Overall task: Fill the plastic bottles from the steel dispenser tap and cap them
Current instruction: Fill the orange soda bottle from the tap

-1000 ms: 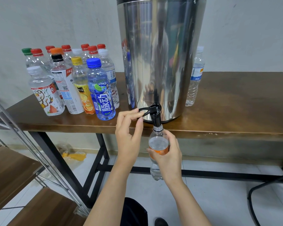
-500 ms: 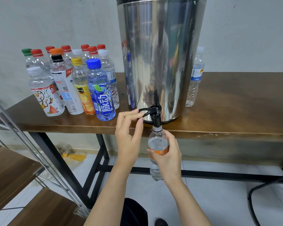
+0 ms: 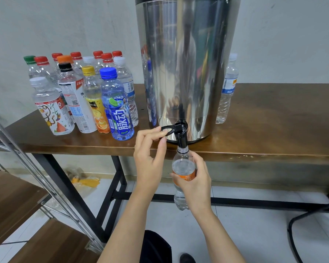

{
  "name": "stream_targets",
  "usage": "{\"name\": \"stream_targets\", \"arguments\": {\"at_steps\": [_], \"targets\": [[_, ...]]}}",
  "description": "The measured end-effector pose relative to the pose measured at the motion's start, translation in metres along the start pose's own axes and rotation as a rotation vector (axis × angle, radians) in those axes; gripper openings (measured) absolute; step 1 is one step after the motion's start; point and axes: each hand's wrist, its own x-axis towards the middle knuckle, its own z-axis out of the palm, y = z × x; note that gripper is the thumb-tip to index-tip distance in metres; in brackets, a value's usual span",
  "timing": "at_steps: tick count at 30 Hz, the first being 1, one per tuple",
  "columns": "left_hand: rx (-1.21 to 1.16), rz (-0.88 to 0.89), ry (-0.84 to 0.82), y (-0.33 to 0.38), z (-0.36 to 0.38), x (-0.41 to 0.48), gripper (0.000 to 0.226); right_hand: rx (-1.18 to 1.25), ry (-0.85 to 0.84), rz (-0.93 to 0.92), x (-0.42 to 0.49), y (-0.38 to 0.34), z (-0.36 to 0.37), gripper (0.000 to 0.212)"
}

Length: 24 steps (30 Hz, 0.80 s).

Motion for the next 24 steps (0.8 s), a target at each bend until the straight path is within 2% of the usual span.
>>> {"name": "stream_targets", "arguments": {"at_steps": [11,24], "targets": [[0.028,0.048,-0.043,-0.004,-0.005,0.004,0.013,0.004,-0.002,0.002,0.000,0.000,-0.001,0.077],[0.127,0.141,-0.161,-0.006,-0.019,0.014,0.018,0.021,-0.007,0.000,0.000,-0.002,0.000,0.075]]}}
